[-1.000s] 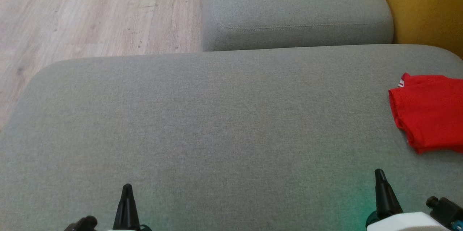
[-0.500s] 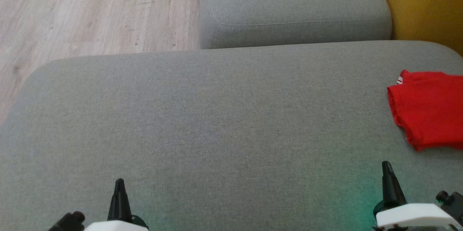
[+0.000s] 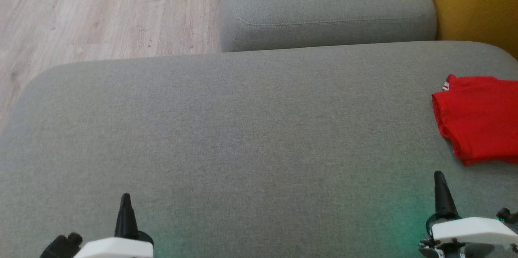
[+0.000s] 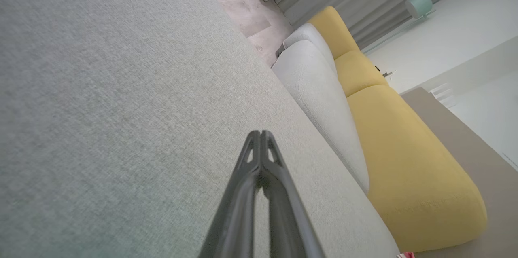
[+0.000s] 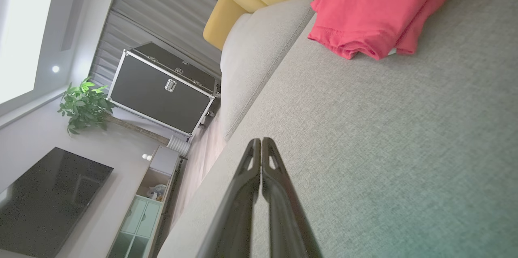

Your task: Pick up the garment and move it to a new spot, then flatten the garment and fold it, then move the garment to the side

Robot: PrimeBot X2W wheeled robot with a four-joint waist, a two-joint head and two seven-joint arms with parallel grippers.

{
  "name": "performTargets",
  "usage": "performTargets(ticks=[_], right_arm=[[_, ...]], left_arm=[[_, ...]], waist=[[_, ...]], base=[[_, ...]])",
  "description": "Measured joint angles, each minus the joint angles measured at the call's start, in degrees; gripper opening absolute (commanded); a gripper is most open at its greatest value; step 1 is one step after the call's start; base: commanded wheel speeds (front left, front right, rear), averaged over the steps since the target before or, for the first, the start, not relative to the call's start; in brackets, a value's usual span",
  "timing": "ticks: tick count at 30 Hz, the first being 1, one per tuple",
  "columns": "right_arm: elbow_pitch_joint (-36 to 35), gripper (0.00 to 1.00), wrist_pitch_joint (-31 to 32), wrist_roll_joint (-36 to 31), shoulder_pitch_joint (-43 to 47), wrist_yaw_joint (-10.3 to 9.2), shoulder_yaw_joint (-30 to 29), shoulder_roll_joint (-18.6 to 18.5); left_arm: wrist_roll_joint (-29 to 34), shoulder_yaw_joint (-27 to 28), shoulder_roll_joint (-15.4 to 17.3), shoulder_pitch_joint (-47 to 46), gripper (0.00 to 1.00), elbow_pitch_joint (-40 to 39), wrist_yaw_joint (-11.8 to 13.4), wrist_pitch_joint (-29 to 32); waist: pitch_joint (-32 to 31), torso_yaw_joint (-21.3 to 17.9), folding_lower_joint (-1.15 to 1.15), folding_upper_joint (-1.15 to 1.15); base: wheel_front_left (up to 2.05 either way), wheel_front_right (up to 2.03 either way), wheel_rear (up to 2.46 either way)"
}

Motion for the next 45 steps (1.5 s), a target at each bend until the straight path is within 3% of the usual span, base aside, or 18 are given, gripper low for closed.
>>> performTargets(ticks=[45], right_arm=[[-0.01,0.00,7.16,29.19,-6.91,0.00,-5.08,0.41]], left_arm=[[-30.56,7.42,-0.08,-6.95,0.00,2.22,-5.45,7.48]], waist=[[2.11,-1.61,-0.01,0.00]], base=[[0.00,0.00,0.00]])
